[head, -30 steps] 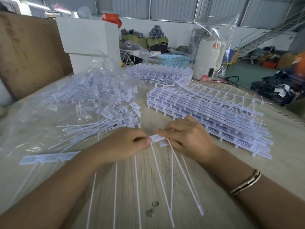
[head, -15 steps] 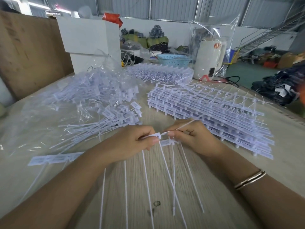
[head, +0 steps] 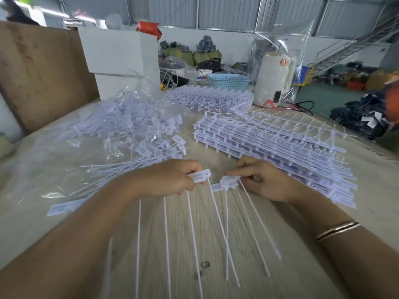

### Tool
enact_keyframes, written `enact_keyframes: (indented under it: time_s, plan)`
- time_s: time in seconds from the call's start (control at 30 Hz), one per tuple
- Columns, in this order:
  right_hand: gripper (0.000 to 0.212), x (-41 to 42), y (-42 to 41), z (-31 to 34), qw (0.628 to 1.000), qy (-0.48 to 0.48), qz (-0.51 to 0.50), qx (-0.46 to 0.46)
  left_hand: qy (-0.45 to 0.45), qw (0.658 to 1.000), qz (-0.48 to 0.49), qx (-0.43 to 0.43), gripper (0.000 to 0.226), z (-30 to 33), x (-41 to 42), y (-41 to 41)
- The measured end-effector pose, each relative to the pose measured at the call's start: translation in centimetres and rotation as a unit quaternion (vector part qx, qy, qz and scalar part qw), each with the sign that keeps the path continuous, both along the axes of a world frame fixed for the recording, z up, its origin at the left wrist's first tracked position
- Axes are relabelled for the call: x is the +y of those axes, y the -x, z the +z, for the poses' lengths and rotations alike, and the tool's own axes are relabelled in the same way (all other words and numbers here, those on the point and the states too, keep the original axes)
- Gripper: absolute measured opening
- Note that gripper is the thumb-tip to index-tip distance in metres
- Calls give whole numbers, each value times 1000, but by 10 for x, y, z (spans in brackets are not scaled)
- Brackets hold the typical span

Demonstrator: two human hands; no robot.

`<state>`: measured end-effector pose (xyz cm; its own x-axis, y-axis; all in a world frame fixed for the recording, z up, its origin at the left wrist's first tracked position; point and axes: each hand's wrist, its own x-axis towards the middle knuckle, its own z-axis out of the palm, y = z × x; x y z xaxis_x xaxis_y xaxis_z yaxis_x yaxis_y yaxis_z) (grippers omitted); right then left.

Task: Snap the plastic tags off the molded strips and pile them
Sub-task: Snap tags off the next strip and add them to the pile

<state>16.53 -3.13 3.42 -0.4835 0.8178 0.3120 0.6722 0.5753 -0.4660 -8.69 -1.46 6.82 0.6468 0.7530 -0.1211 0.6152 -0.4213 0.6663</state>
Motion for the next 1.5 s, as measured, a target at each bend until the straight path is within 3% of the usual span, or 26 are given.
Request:
enact_keyframes:
  time_s: [0.07,0.17,0.23,0.3,0.47,0.57,0.6,0.67,0.8,0.9,1.03,1.1,1.17,1.3,1.4,1.5]
  plan:
    - [47,-1,-4,2,1000,20,-21,-1,-27,999,-6,41,6,3,4,-4]
    - [45,-4,0,4,996,-75,-37,12,-75,994,-13,80,19,4,10,-13]
    - [41,-8,12,7,989,-145,-19,3,-83,995,-11,52,41,2,13,-19]
    - [44,-11,25,6,975,-216,-23,-47,-90,996,-10,8,48,0,13,-24]
    - [33,-9,33,6,948,-306,-59,-64,-112,990,-9,-89,38,-10,11,-22]
    - [27,-6,28,4,943,-320,-82,-35,-134,989,14,-66,13,-13,11,-8]
    - [26,-6,27,4,941,-323,-90,-31,-148,987,23,-57,14,-14,12,-3]
    - [26,-4,25,3,938,-332,-92,-42,-170,984,26,-51,35,-19,13,5]
    - [26,-1,27,-1,953,-291,-65,-46,-185,978,40,-92,40,-28,9,11]
    - [21,0,27,-1,973,-227,-35,27,-199,973,54,-107,16,-30,6,10]
    - [15,1,29,-1,984,-138,25,110,-215,969,41,-112,15,-30,1,10]
    - [28,-2,30,1,980,-51,-14,191,-228,967,35,-106,14,-30,-1,13]
    - [47,-1,20,3,967,-29,-74,243,-226,966,36,-124,20,-30,-2,17]
    - [17,1,7,5,982,-168,-43,81,-208,966,51,-146,28,-27,0,28]
    - [33,4,8,-2,986,-163,-42,4,-201,971,49,-115,11,-28,0,27]
    - [34,5,7,-7,987,-147,-54,-29,-183,977,43,-101,48,-26,-4,24]
